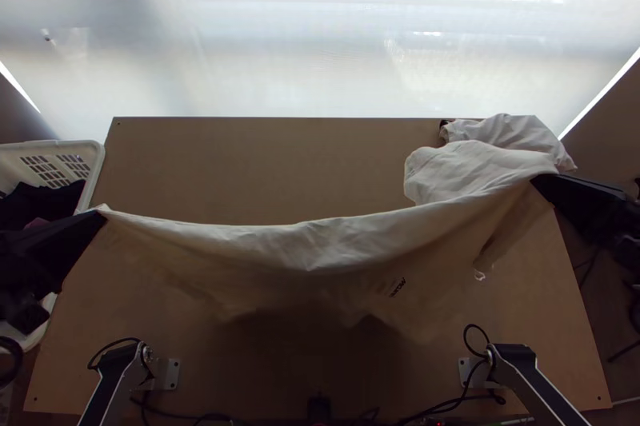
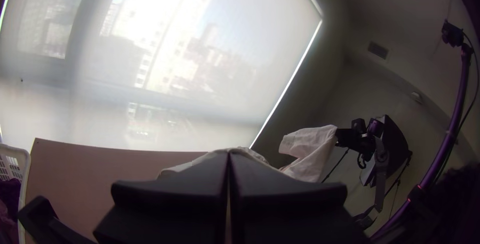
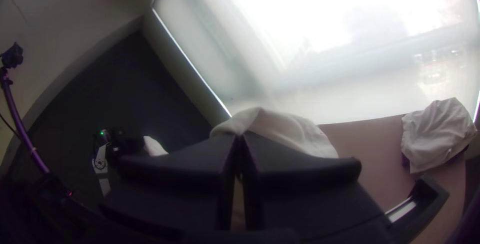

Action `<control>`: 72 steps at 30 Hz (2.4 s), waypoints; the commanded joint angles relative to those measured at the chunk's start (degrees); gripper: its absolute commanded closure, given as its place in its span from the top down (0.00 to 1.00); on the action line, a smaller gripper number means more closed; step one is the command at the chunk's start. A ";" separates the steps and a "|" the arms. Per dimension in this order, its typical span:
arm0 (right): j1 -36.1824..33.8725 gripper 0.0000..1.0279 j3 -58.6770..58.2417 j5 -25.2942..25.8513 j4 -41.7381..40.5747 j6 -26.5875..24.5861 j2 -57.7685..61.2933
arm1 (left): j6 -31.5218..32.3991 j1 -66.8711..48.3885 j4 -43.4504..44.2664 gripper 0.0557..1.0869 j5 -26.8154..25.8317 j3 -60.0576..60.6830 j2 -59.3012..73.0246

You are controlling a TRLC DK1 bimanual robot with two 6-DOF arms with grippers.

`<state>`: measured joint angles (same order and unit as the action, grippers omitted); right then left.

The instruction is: Fold the t-shirt

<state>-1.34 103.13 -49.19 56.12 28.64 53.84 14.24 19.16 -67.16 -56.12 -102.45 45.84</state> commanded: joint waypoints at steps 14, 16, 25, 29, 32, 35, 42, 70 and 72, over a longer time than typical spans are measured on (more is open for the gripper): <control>5.83 0.03 -5.40 5.77 -13.58 -15.99 35.28 | -19.86 -14.59 34.90 0.04 26.67 20.89 27.02; 6.62 0.03 -2.85 5.86 -13.58 -17.83 40.99 | -22.68 -16.96 39.03 0.04 30.28 21.51 31.50; 8.90 0.03 8.75 15.35 -12.35 -31.98 60.33 | -31.47 -21.09 52.30 0.04 39.86 15.97 48.20; 7.14 0.03 18.51 19.04 -12.26 -33.74 68.94 | -31.99 -21.18 51.07 0.04 40.47 8.15 55.14; 5.56 0.03 28.26 22.82 -12.26 -34.27 75.71 | -34.19 -20.92 53.53 0.04 44.34 4.02 59.80; 5.48 0.03 32.04 27.83 -15.95 -36.99 78.43 | -34.37 -20.12 54.94 0.04 47.06 -1.70 64.46; 7.67 0.03 30.11 32.84 -16.57 -41.30 82.83 | -39.20 -22.23 55.73 0.04 49.70 -3.28 69.20; 9.43 0.03 9.72 32.67 -4.26 -38.66 66.39 | -41.22 -24.87 51.25 0.04 47.86 26.25 52.59; 10.40 0.03 6.20 32.58 -3.82 -38.58 64.63 | -41.66 -25.57 48.79 0.04 46.63 28.63 50.83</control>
<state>7.81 119.35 -16.05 50.65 -10.68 125.56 -26.28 -5.32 -13.02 -7.09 -82.59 104.25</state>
